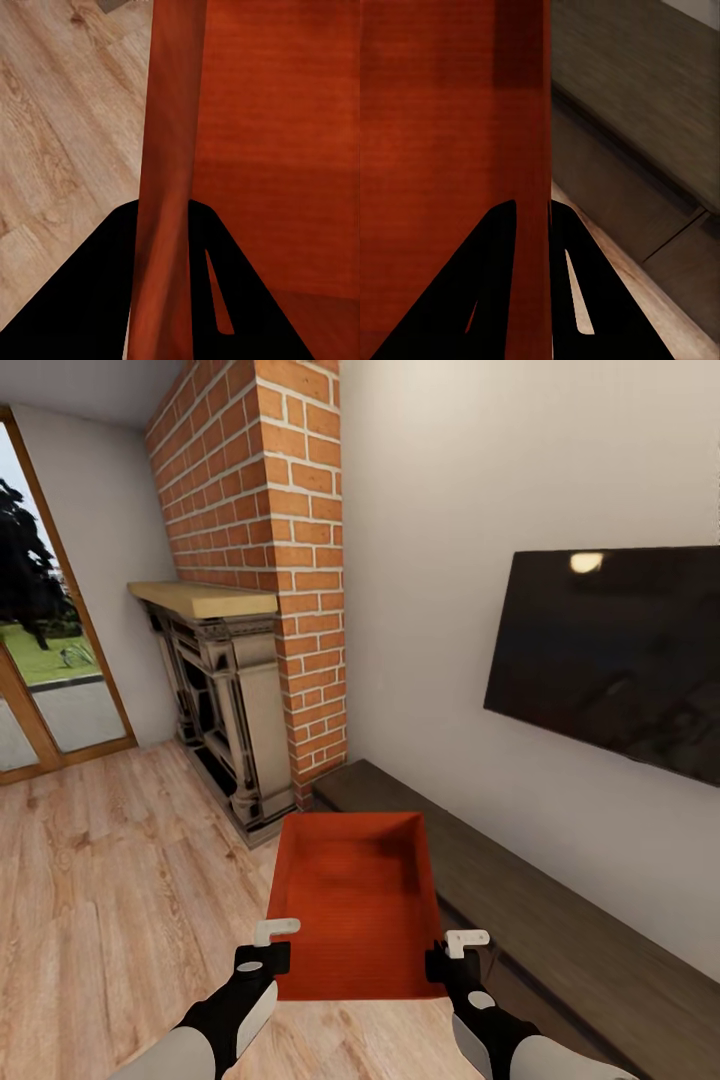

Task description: Move the two storage containers from the living room to the garage. In the garage, place one container on the floor and stack the other container on top of it (either order is fine).

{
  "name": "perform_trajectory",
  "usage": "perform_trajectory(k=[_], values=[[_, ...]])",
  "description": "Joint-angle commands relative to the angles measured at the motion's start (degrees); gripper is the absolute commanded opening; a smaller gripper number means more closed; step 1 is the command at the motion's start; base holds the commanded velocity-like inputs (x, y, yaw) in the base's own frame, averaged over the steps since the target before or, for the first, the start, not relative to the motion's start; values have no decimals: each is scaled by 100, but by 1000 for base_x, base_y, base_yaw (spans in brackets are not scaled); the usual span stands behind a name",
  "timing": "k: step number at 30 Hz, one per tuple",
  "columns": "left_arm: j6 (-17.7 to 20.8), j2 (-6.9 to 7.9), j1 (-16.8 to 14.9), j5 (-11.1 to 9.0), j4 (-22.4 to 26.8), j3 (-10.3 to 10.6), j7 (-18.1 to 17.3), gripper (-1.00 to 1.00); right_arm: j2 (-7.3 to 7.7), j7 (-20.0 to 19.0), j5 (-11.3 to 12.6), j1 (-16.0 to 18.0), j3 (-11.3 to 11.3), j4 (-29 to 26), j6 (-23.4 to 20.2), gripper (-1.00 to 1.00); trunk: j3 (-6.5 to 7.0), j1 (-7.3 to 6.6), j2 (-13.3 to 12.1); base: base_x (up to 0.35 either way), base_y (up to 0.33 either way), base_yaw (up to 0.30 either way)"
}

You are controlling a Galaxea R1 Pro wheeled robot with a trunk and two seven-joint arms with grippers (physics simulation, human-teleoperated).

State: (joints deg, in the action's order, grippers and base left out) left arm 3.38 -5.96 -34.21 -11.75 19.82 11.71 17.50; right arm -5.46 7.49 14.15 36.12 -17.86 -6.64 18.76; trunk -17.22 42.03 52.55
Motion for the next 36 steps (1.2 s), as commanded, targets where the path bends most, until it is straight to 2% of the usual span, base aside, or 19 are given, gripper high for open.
perform_trajectory(k=[1,36], values=[[40,2,-7,-82,20,-169,79,-100,0,-11,18,0,7,0,13,-100,2,1,5,0,0,0],[40,12,-7,-91,-32,-178,78,-100,1,-11,19,0,11,4,13,-100,323,1,5,0,0,0]])
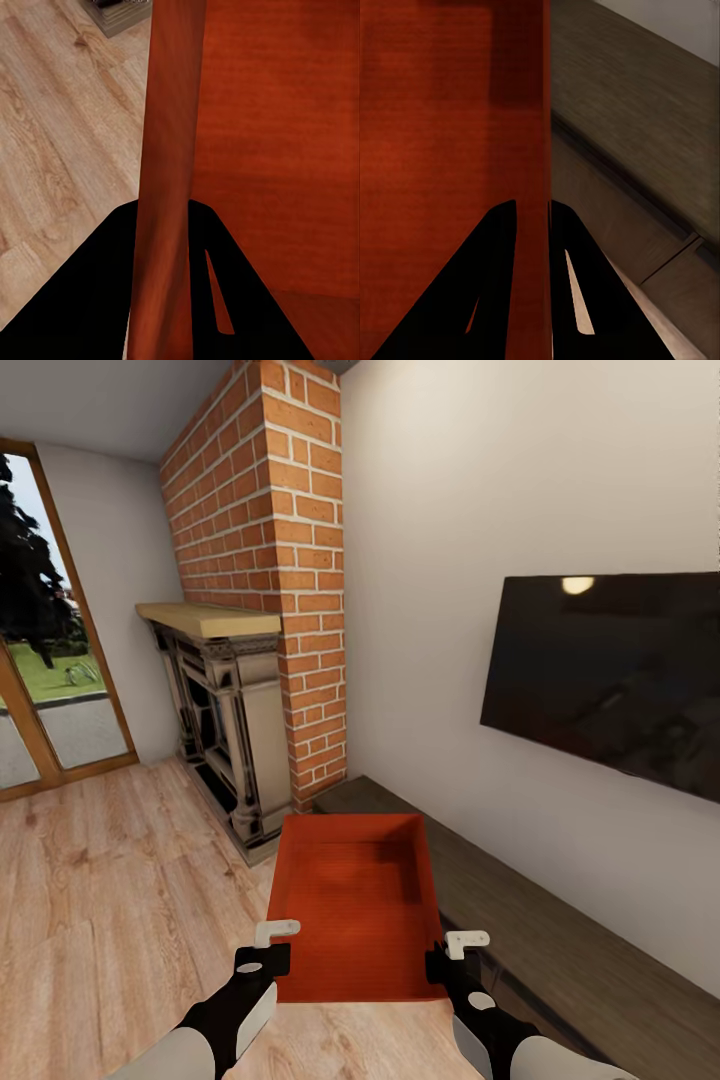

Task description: Move the two storage containers from the living room to the garage. In the garage, place one container on the floor and stack the other container on top of it (either order is fine).

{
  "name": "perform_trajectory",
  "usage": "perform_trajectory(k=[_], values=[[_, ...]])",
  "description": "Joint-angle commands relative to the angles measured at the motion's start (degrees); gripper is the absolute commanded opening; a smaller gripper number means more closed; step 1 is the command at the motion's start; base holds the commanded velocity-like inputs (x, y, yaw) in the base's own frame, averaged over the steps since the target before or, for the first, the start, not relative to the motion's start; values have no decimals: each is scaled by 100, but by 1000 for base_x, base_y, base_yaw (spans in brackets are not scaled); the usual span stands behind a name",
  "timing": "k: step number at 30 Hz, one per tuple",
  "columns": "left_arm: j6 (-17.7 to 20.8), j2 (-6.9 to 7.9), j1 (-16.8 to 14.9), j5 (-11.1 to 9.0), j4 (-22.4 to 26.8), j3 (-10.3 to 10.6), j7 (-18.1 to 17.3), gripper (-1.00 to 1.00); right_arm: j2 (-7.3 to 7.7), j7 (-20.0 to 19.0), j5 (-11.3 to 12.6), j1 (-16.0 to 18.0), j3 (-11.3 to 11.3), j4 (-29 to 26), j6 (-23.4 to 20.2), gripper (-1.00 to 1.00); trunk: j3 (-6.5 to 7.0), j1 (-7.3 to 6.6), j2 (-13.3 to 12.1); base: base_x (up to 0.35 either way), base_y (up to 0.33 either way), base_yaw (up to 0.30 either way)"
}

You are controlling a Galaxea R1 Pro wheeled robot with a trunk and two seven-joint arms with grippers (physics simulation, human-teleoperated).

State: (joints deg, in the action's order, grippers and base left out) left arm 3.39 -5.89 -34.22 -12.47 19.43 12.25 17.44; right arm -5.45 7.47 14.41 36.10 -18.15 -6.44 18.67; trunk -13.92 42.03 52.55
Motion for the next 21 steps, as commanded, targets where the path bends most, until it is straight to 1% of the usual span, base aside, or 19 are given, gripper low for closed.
perform_trajectory(k=[1,21], values=[[39,6,-5,-19,7,-232,84,-100,0,-9,-6,3,39,-15,22,-100,2,1,5,0,0,0],[39,9,-5,-19,-1,-241,84,-100,0,-10,-8,3,39,-15,22,-100,185,1,5,0,0,0]])
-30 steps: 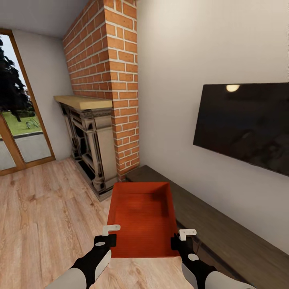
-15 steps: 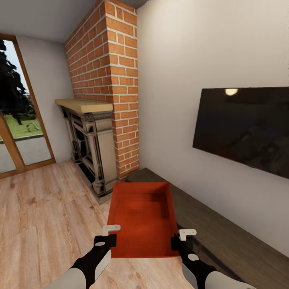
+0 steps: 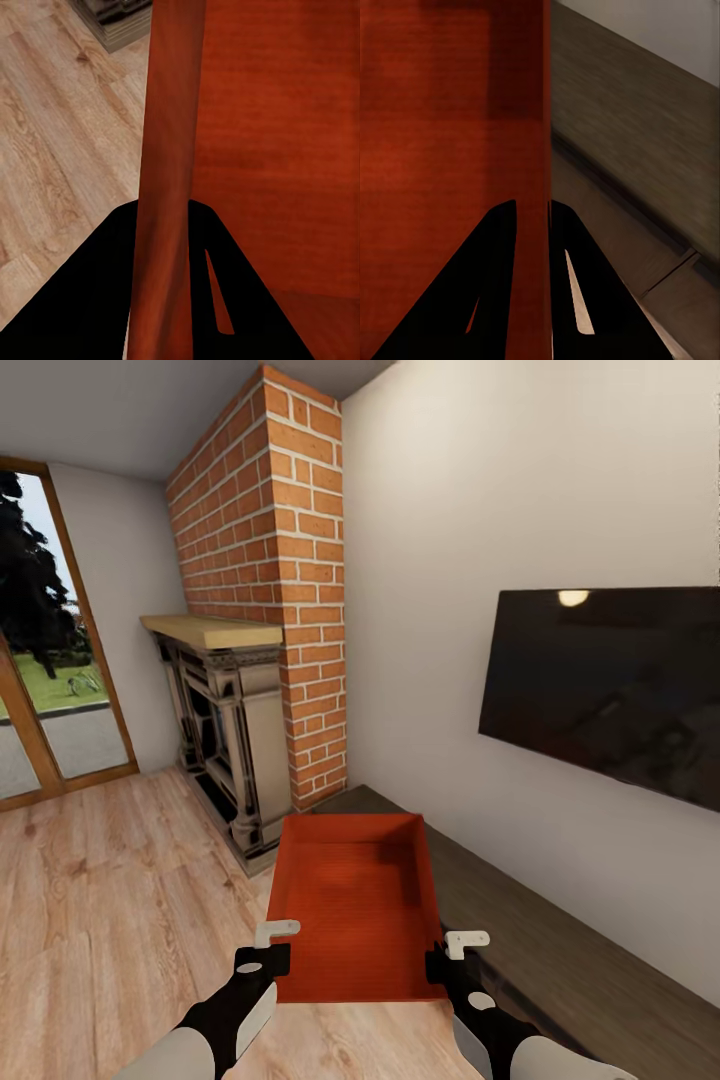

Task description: Move the two storage containers from the living room to the garage. In the garage, place one container on the floor and stack the other container on top of it (either order is fine).

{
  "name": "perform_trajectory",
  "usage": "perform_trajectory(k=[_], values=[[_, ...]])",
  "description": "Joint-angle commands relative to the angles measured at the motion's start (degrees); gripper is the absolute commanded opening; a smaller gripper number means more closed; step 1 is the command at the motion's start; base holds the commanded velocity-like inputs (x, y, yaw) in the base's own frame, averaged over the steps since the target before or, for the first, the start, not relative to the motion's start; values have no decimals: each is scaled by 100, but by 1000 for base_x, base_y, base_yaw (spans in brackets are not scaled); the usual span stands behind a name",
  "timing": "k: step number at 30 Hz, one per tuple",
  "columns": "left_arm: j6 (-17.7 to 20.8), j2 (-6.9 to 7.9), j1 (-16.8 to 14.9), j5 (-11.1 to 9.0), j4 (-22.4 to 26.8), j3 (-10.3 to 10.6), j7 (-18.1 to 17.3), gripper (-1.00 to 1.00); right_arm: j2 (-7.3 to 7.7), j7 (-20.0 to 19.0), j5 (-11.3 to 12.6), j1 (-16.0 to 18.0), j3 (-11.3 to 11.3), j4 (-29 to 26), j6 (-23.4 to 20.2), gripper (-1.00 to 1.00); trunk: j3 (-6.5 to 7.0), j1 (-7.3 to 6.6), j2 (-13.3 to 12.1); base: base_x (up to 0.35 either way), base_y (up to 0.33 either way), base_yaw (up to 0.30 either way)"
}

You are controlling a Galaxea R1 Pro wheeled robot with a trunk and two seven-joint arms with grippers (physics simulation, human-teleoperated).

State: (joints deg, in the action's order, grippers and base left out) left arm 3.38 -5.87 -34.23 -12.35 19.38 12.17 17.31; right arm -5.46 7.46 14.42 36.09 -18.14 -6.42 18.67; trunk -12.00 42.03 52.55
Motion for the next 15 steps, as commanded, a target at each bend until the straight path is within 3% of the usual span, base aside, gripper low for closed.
perform_trajectory(k=[1,15], values=[[40,6,-5,-30,4,-233,97,-100,1,-8,-10,3,39,-17,23,-100,2,1,5,0,0,0],[40,1,-5,-30,4,-225,97,-100,7,-10,-4,3,39,-17,23,-100,103,1,5,0,0,0]])
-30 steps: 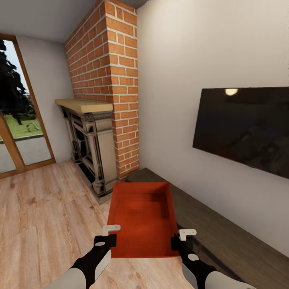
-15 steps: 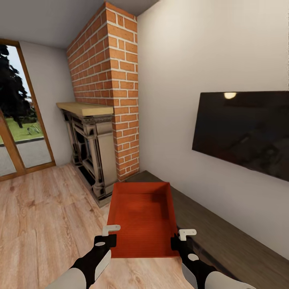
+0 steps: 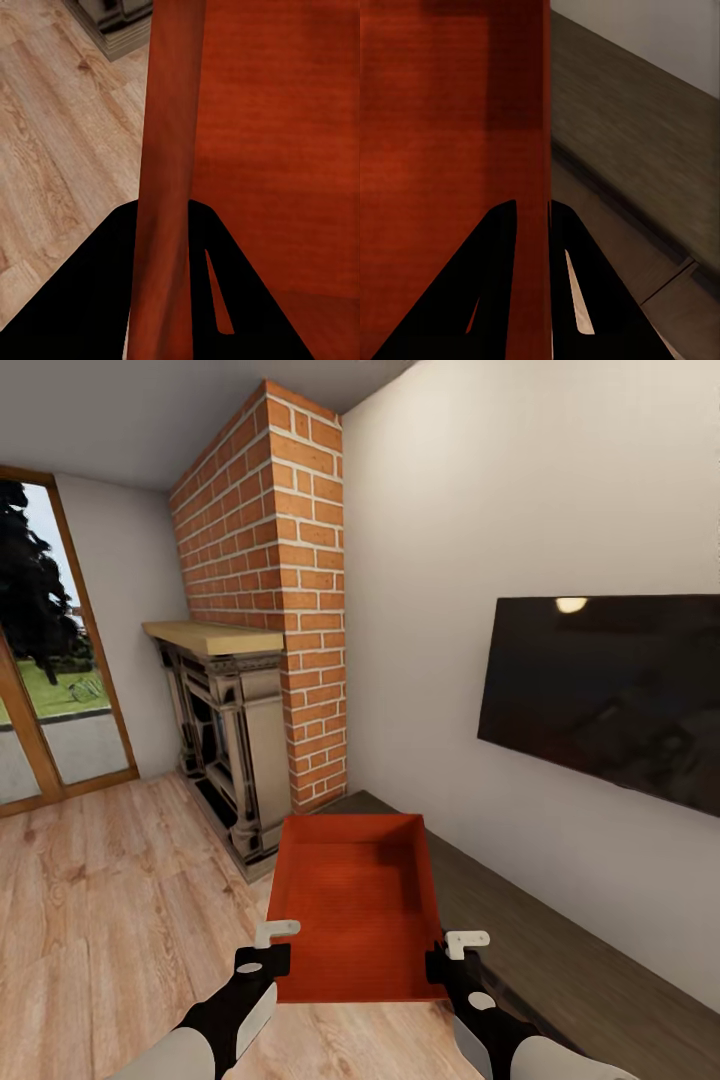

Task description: Move the two storage containers from the living room to the garage. In the garage, place one container on the floor and stack the other container on top of it (either order is fine).

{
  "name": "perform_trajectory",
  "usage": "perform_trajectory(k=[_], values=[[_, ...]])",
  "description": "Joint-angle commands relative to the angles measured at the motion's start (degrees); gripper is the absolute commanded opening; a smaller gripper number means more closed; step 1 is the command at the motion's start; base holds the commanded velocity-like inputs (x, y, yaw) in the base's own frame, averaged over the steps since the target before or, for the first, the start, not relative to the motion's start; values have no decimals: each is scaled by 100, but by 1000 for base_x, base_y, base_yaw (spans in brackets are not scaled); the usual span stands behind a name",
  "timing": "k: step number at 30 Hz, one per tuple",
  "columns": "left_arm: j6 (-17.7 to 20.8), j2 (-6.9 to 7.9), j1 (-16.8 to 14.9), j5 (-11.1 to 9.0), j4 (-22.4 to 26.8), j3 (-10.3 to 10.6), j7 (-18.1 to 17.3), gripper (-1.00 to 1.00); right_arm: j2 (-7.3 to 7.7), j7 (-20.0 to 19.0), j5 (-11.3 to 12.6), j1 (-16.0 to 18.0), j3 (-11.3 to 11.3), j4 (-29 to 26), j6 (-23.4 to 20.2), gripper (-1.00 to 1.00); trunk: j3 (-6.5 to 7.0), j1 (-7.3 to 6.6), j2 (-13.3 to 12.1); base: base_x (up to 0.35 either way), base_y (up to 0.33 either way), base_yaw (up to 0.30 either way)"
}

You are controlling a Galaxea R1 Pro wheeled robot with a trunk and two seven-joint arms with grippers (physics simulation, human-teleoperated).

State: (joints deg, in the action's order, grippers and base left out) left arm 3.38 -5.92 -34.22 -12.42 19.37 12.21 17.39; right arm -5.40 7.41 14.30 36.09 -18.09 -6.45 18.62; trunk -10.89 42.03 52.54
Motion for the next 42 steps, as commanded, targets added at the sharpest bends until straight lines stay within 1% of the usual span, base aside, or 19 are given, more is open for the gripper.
perform_trajectory(k=[1,25,42], values=[[40,5,-6,-23,6,-229,89,-100,2,-5,9,3,33,-14,28,-100,-7,1,6,0,0,0],[40,3,-6,-23,6,-228,89,-100,-5,-5,2,3,33,-14,20,-100,-5,1,6,0,0,6],[40,3,-6,-23,11,-230,89,-100,-5,-5,2,3,33,-16,24,-100,-5,1,6,0,0,285]])
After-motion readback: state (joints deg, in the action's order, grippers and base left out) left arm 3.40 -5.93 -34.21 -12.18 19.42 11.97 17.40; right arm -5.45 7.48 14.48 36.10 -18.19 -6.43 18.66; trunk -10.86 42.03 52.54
